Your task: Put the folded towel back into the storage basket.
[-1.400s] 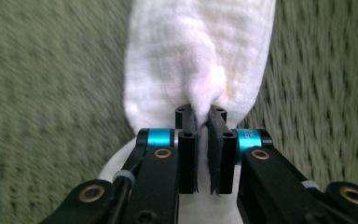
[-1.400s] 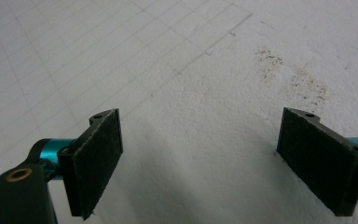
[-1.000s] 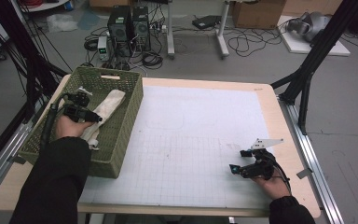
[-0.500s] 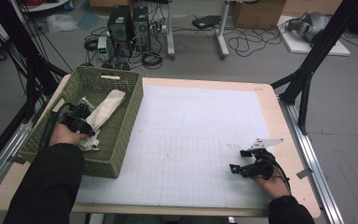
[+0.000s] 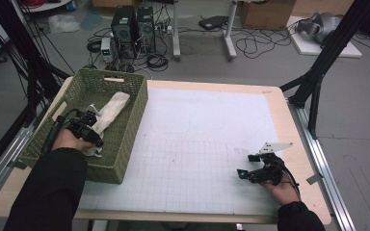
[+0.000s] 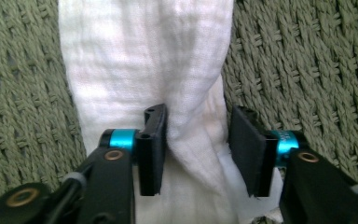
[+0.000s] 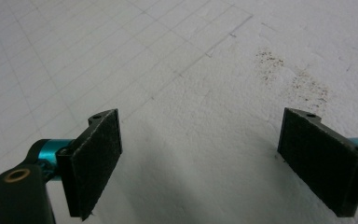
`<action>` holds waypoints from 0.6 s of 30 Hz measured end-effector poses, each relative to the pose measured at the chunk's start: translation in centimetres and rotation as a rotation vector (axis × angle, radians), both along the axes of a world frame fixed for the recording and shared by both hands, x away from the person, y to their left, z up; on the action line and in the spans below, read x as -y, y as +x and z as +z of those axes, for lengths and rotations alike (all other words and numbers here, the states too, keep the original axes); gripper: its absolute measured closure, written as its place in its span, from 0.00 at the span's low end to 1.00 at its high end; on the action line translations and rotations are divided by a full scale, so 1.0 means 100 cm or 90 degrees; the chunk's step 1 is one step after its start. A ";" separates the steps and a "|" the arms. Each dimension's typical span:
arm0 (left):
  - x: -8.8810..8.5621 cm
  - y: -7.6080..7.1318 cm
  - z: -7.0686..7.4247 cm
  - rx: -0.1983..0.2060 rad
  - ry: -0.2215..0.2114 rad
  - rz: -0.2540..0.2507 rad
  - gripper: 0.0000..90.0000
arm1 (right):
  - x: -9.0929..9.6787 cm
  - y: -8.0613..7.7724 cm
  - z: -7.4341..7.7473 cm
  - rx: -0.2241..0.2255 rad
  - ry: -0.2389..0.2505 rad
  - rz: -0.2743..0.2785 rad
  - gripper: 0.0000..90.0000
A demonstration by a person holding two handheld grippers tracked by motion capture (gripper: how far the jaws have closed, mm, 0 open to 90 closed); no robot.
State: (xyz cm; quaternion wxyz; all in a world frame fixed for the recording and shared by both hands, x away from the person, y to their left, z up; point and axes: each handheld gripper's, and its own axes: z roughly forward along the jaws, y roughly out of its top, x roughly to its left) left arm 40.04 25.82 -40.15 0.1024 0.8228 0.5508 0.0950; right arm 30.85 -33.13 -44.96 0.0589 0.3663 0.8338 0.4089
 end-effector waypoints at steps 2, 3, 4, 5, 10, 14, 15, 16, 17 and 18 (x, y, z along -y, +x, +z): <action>0.001 0.000 0.002 -0.010 0.010 0.006 0.92 | 0.000 0.000 0.000 0.000 -0.003 0.002 0.14; 0.001 -0.001 0.004 -0.016 0.001 0.007 0.92 | 0.000 0.000 0.000 -0.001 -0.001 0.002 0.14; 0.001 -0.001 0.005 -0.023 -0.022 0.012 0.93 | 0.000 0.000 0.000 0.000 -0.001 0.001 0.14; 0.001 -0.002 0.008 -0.029 -0.048 0.019 0.93 | 0.000 0.000 0.000 0.000 0.000 0.001 0.14; 0.007 -0.004 0.011 -0.087 -0.135 0.002 0.92 | 0.000 0.001 0.000 0.002 0.001 0.002 0.14; 0.007 -0.003 0.013 -0.072 -0.147 0.002 0.65 | -0.001 0.000 0.000 0.001 -0.002 0.000 0.14; 0.005 -0.003 0.014 -0.064 -0.151 0.008 0.64 | -0.001 0.000 0.000 -0.002 -0.002 -0.001 0.14; 0.004 -0.003 0.015 -0.051 -0.155 0.014 0.63 | -0.001 0.000 0.000 0.002 -0.004 0.000 0.14; 0.003 -0.003 0.017 -0.038 -0.155 0.020 0.62 | -0.001 0.001 0.000 0.002 -0.003 0.000 0.14; 0.002 -0.003 0.017 -0.032 -0.158 0.018 0.64 | -0.001 0.001 0.000 0.002 -0.003 0.001 0.14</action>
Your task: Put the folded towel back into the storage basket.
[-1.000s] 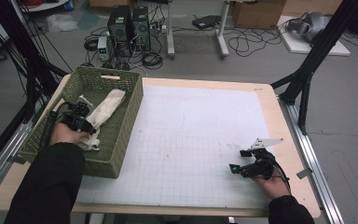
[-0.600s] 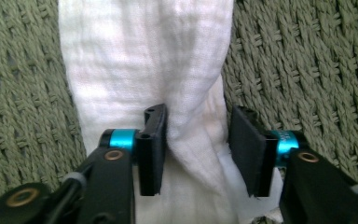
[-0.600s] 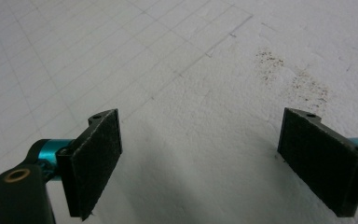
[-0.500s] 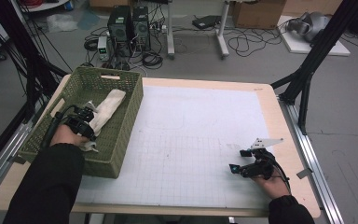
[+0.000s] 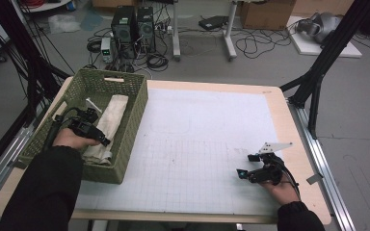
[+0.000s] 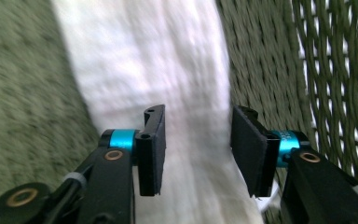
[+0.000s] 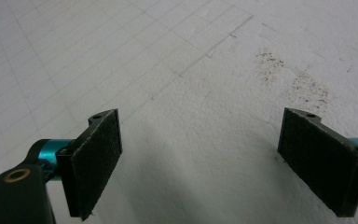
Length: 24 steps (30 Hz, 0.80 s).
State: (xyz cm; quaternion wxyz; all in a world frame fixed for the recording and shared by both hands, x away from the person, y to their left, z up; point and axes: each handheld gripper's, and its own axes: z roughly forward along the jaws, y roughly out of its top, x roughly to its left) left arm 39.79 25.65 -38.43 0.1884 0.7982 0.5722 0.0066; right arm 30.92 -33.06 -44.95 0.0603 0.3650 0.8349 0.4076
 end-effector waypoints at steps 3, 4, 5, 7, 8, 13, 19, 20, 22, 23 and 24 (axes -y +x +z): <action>0.000 0.000 -0.002 0.006 0.006 -0.005 0.80 | 0.000 0.000 0.000 0.000 0.000 0.000 0.14; 0.000 0.000 -0.003 0.004 0.013 -0.004 0.82 | 0.000 0.000 0.000 0.000 0.001 0.000 0.14; 0.000 0.000 -0.006 -0.002 0.021 -0.007 0.84 | 0.000 0.000 0.000 0.000 -0.001 0.000 0.14; 0.003 -0.001 -0.012 -0.017 0.029 -0.025 0.84 | 0.000 0.000 0.000 0.001 -0.002 0.001 0.14; 0.005 -0.002 -0.016 -0.026 0.037 -0.038 0.84 | 0.000 0.000 0.000 0.001 -0.001 0.001 0.14; 0.008 -0.004 -0.014 -0.029 0.025 -0.057 0.71 | -0.001 0.000 0.000 0.004 -0.004 0.004 0.14; 0.005 -0.006 -0.003 0.028 0.010 -0.044 0.61 | -0.003 0.000 0.001 0.003 -0.007 0.006 0.14; 0.004 -0.006 -0.002 0.038 0.006 -0.037 0.60 | -0.004 0.000 0.001 0.000 -0.006 0.007 0.14; 0.003 -0.007 0.001 0.057 -0.003 -0.032 0.58 | -0.005 0.000 0.001 0.002 -0.008 0.009 0.14; 0.003 -0.007 0.002 0.070 -0.006 -0.032 0.57 | -0.005 0.000 0.002 0.001 -0.008 0.010 0.14; 0.002 -0.007 0.003 0.077 -0.007 -0.030 0.57 | -0.006 0.000 0.002 -0.002 -0.007 0.010 0.14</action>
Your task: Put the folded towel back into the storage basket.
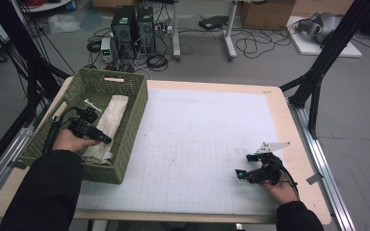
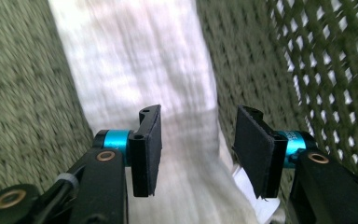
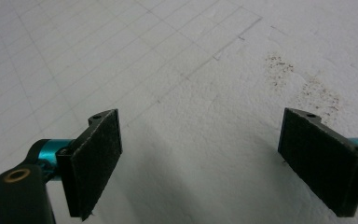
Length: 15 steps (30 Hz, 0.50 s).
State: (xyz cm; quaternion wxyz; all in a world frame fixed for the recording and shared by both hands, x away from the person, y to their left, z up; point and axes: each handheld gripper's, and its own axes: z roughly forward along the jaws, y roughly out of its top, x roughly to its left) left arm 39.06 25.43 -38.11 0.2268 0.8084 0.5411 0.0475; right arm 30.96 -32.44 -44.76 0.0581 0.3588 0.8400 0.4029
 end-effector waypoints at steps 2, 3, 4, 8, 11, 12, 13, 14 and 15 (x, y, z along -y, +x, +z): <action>-0.001 -0.001 0.002 0.016 -0.008 0.005 0.54 | -0.002 0.001 0.001 0.006 -0.004 0.004 0.14; -0.001 -0.001 0.003 0.021 -0.010 0.003 0.54 | -0.003 0.001 0.002 0.005 -0.003 0.005 0.14; 0.000 -0.002 0.003 0.028 -0.013 0.001 0.53 | -0.004 0.001 0.002 0.006 -0.004 0.007 0.14; 0.000 -0.003 0.004 0.053 -0.017 -0.005 0.51 | -0.008 0.002 0.005 0.017 -0.007 0.011 0.14; -0.001 -0.004 0.006 0.069 -0.024 -0.001 0.50 | -0.009 0.001 0.007 0.020 -0.008 0.008 0.14; -0.001 -0.004 0.007 0.073 -0.025 -0.003 0.50 | -0.008 0.001 0.007 0.022 -0.007 0.009 0.14; -0.002 -0.005 0.007 0.076 -0.029 -0.004 0.49 | -0.008 0.001 0.007 0.023 -0.008 0.006 0.14; -0.002 -0.005 0.008 0.079 -0.033 -0.004 0.49 | -0.008 0.001 0.008 0.024 -0.005 0.006 0.14; -0.002 -0.005 0.009 0.083 -0.037 -0.003 0.49 | -0.007 0.001 0.008 0.027 -0.004 0.006 0.14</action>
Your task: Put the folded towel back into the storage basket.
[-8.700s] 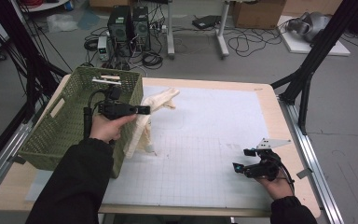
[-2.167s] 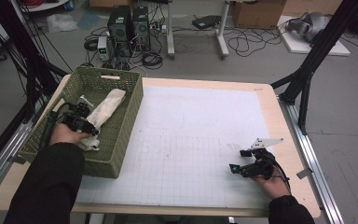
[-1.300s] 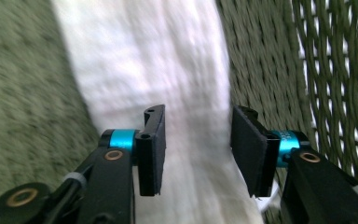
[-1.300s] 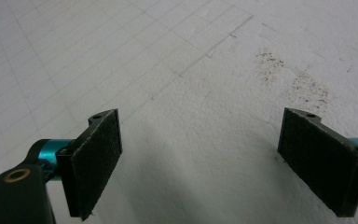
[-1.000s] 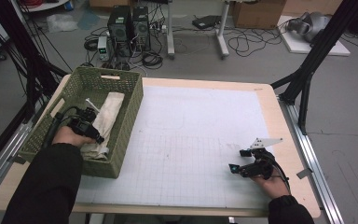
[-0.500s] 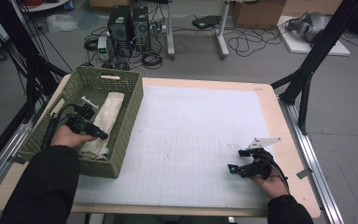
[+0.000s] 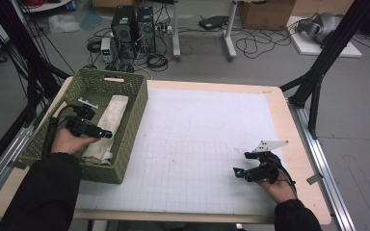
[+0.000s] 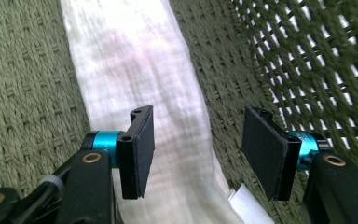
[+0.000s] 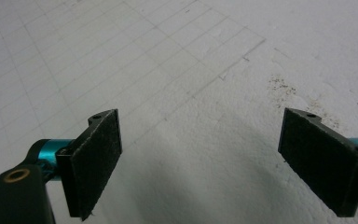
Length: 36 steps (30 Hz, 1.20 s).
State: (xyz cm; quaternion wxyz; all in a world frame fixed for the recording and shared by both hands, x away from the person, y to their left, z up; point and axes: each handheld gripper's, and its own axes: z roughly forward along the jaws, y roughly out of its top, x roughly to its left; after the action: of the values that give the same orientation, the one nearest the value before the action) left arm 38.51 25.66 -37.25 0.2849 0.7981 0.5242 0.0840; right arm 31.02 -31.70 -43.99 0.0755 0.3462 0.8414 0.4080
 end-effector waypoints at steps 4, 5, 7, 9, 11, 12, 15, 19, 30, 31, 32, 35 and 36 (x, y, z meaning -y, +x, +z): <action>-0.001 -0.001 0.001 0.012 -0.003 0.003 0.49 | 0.000 -0.001 0.001 0.002 0.000 -0.003 0.14; -0.002 -0.001 0.002 0.013 -0.005 0.006 0.49 | 0.000 -0.001 0.001 0.002 0.000 -0.003 0.14; -0.002 -0.001 0.002 0.016 -0.011 0.011 0.49 | 0.000 -0.001 0.001 0.003 0.000 -0.001 0.14; -0.003 0.000 0.003 0.019 -0.013 0.015 0.49 | 0.000 -0.001 0.001 0.005 0.001 -0.003 0.14; -0.004 0.000 0.004 0.025 -0.019 0.020 0.49 | 0.001 -0.001 0.001 0.004 0.003 -0.002 0.14; -0.004 0.000 0.005 0.028 -0.021 0.021 0.49 | 0.001 -0.001 0.002 0.005 0.003 -0.002 0.14; -0.006 0.000 0.006 0.038 -0.039 0.031 0.49 | 0.001 -0.001 0.002 0.005 0.005 -0.005 0.14; -0.006 0.000 0.008 0.038 -0.083 0.032 0.51 | 0.001 -0.001 0.002 0.004 0.006 -0.004 0.14; -0.004 -0.002 0.017 0.091 -0.195 0.041 0.50 | 0.003 -0.001 0.004 0.008 0.009 -0.006 0.14; -0.005 -0.002 0.017 0.096 -0.207 0.041 0.49 | 0.003 -0.001 0.004 0.009 0.010 -0.006 0.14; -0.005 -0.002 0.018 0.099 -0.219 0.044 0.49 | 0.003 -0.001 0.004 0.009 0.010 -0.007 0.14; -0.004 -0.002 0.019 0.106 -0.231 0.046 0.49 | 0.003 -0.001 0.005 0.008 0.011 -0.010 0.14; -0.004 -0.002 0.019 0.107 -0.232 0.046 0.49 | 0.004 -0.001 0.005 0.009 0.010 -0.008 0.14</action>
State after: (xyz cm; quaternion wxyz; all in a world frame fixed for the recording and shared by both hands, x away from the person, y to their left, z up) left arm 38.33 26.02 -35.32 0.4638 0.7044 0.5334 0.0641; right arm 30.88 -32.06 -43.53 0.0815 0.3494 0.8352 0.4168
